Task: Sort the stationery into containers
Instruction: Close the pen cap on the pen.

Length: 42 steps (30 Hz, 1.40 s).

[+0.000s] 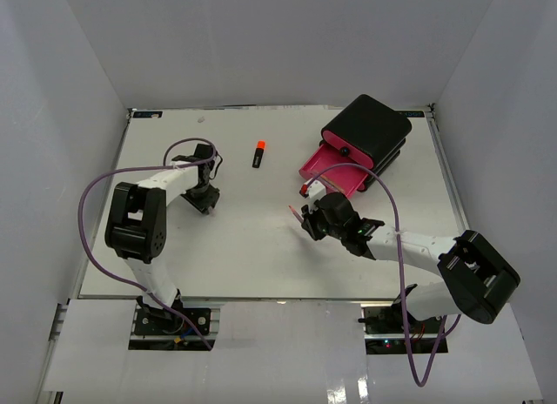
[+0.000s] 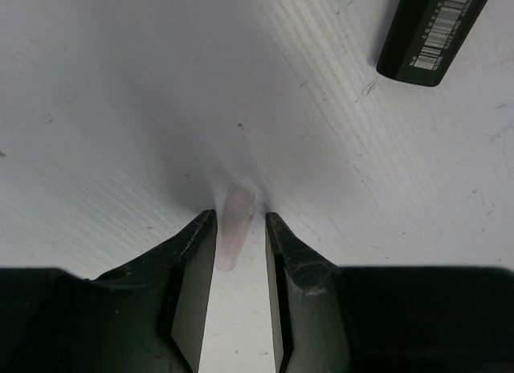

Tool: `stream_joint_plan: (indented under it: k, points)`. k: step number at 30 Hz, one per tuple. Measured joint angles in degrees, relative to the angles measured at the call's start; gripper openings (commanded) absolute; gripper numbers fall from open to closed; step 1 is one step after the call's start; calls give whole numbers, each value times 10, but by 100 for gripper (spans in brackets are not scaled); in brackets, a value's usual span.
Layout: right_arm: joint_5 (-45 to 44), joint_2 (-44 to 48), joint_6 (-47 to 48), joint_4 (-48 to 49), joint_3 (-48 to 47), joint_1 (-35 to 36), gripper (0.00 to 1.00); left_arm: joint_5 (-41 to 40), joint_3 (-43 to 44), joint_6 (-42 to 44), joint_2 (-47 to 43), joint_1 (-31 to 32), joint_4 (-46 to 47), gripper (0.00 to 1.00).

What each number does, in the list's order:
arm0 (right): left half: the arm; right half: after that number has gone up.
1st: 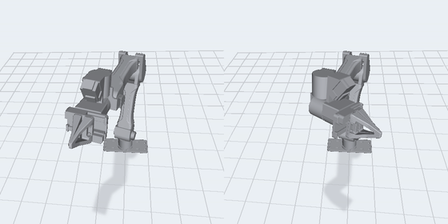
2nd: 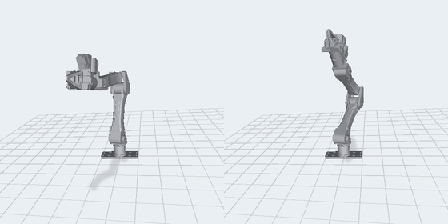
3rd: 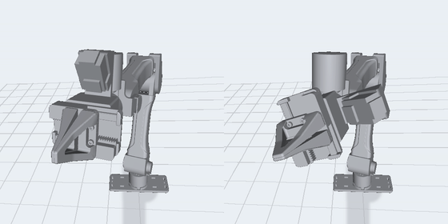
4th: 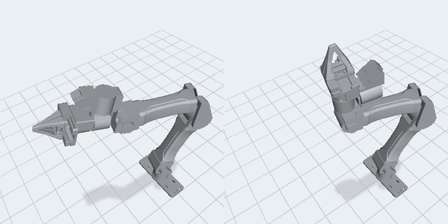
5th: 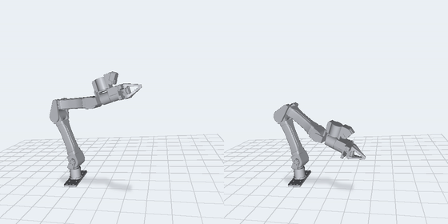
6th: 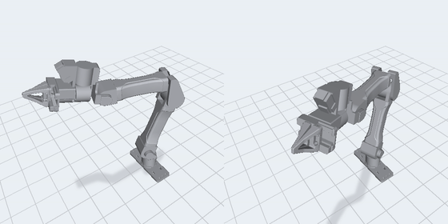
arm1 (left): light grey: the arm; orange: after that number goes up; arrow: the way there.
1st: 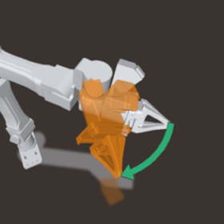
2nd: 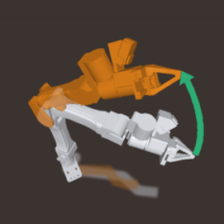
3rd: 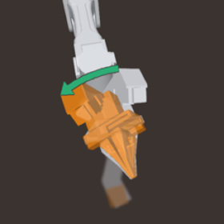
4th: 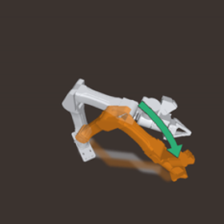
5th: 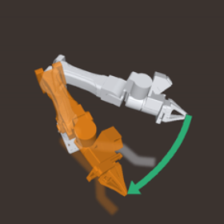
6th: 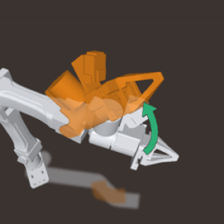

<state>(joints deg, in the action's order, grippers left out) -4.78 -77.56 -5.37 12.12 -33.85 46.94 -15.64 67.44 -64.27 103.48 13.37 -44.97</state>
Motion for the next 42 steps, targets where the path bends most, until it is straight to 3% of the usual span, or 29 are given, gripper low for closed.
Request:
stream_joint_plan:
  k: [5,16,22,27,32,38,42]
  points:
    - [0,0,0,0,0,0,8,0,1,4,1,-5,1,39]
    - [18,8,0,-4,0,0,8,4,-10,29,-7,-5,26,7]
    - [74,41,1,-19,-8,0,8,31,-43,103,-66,-5,100,6]
    - [122,53,0,-60,-48,1,8,116,-87,209,-209,-6,249,4]
    - [178,69,-26,-50,-92,12,8,272,-141,283,-313,-5,460,1]
    - [199,70,-53,-2,-133,34,8,450,-207,291,-347,-5,655,0]
    - [198,67,-70,39,-142,44,8,500,-268,262,-385,-5,759,0]
